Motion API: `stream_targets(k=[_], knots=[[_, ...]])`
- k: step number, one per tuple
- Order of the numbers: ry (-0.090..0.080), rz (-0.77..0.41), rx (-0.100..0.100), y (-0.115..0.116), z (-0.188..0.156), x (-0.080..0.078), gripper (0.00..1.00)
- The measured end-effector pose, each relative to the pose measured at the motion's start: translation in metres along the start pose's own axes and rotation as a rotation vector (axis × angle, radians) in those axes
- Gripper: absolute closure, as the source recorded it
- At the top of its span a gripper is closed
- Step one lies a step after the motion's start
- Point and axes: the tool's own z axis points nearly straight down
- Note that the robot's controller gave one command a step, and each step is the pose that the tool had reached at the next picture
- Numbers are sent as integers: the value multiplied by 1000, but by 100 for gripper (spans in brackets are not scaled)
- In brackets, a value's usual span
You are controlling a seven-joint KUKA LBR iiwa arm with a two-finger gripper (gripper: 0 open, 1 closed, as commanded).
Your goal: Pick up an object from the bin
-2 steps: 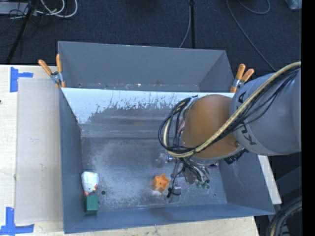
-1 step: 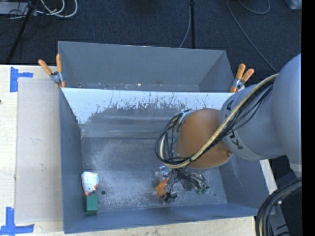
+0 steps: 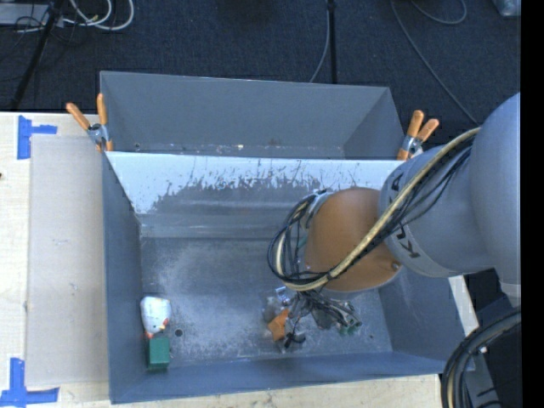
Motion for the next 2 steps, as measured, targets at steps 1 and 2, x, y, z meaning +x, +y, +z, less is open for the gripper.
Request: stream_targets(k=[1,2], knots=[[1,6,-1,17,-88,-12,100],[1,6,-1,17,-88,-12,100]])
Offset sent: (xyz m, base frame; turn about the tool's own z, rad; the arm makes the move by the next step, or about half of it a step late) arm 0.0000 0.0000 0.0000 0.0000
